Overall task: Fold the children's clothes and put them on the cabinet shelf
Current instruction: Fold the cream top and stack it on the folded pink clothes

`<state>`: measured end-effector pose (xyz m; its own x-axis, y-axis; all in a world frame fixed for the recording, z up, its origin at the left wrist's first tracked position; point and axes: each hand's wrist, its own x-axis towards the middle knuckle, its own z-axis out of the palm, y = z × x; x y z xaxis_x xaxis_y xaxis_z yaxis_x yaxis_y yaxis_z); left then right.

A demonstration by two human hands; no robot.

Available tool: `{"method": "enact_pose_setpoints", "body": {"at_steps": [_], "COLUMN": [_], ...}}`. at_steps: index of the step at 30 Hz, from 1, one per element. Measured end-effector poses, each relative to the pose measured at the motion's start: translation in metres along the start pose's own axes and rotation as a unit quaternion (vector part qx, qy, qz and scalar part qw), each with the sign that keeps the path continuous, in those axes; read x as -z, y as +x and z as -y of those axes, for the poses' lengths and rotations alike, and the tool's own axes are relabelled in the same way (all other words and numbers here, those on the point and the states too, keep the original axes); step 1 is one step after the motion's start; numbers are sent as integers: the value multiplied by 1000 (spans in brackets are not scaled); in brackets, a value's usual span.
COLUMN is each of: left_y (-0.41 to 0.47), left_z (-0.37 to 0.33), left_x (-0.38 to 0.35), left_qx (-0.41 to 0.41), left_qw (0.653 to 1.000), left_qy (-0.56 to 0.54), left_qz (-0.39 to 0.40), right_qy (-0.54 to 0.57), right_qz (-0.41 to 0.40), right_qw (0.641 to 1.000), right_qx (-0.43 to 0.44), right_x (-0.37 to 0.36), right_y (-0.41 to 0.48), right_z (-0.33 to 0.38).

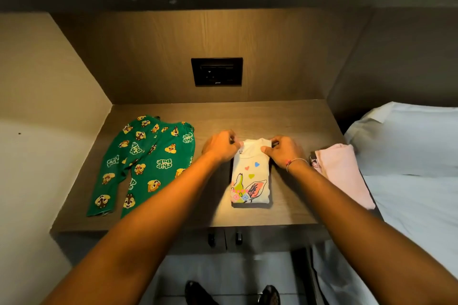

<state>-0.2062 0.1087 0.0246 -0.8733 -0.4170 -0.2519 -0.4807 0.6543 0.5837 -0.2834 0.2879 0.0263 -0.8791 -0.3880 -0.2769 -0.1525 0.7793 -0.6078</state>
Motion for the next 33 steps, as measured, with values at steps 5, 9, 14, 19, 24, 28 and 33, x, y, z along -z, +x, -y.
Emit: {"method": "enact_pose_setpoints", "body": {"at_steps": [5,9,14,19,24,28,33], "left_y": [-23,-36,-37,-50,-65,-76,-89], "left_z": [20,18,12,20,9,-22,-80], "left_x": [-21,-36,-42,-42,-33,-25,-38], "left_qx": [84,105,125,80,35,-45,-114], "left_qw": [995,994,992,982,941,903,867], "left_qy": [43,29,-15,-169,-336,-427,-476], "left_qz": [-14,6,-20,-37,-26,27,93], "right_qy": [36,6,-13,98,333,413,423], "right_qz": [-38,8,-39,-98,-119,-124,-158], "right_qw": [998,998,995,989,935,902,890], "right_qx": [-36,-68,-90,-57,-32,9,62], "right_x": [-12,-35,-46,-57,-48,-11,54], "right_y": [-32,-54,-57,-69,-78,-89,-109], "right_z": [-16,-13,2,-1,2,-12,-49]}}
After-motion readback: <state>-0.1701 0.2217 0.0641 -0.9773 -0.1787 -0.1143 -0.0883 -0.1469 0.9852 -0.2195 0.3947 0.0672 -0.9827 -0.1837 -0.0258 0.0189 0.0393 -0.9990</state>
